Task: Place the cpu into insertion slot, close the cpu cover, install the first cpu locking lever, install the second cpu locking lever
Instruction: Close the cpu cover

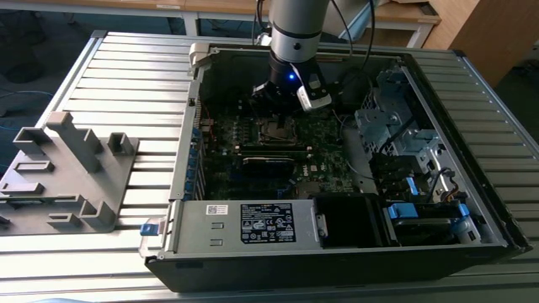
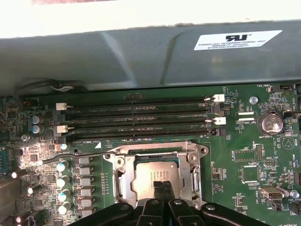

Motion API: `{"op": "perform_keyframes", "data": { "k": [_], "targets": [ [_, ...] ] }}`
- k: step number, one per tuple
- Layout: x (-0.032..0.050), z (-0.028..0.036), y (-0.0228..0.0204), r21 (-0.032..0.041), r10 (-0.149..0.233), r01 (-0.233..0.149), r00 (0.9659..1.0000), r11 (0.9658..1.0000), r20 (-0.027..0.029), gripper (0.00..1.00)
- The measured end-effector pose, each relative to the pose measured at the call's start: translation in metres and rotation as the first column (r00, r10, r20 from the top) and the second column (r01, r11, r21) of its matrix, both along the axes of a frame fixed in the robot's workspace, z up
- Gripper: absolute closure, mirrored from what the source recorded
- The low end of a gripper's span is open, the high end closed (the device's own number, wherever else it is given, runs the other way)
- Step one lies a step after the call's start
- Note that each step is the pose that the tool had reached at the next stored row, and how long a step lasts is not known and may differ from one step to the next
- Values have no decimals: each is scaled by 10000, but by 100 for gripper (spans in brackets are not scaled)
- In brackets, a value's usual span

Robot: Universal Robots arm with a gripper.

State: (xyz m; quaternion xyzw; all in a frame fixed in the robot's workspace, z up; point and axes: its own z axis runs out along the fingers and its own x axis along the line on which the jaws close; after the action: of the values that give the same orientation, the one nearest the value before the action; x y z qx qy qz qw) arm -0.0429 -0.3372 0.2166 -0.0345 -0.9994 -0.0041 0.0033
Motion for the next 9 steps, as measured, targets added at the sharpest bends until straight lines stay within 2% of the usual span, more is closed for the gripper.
{"op": "perform_keyframes", "data": {
  "k": [6,9],
  "targets": [
    [-19,-2,0,1,-1,1,10000,10000,1,89],
    [-56,-11,0,-1,0,0,10000,10000,0,89]
  ]
}}
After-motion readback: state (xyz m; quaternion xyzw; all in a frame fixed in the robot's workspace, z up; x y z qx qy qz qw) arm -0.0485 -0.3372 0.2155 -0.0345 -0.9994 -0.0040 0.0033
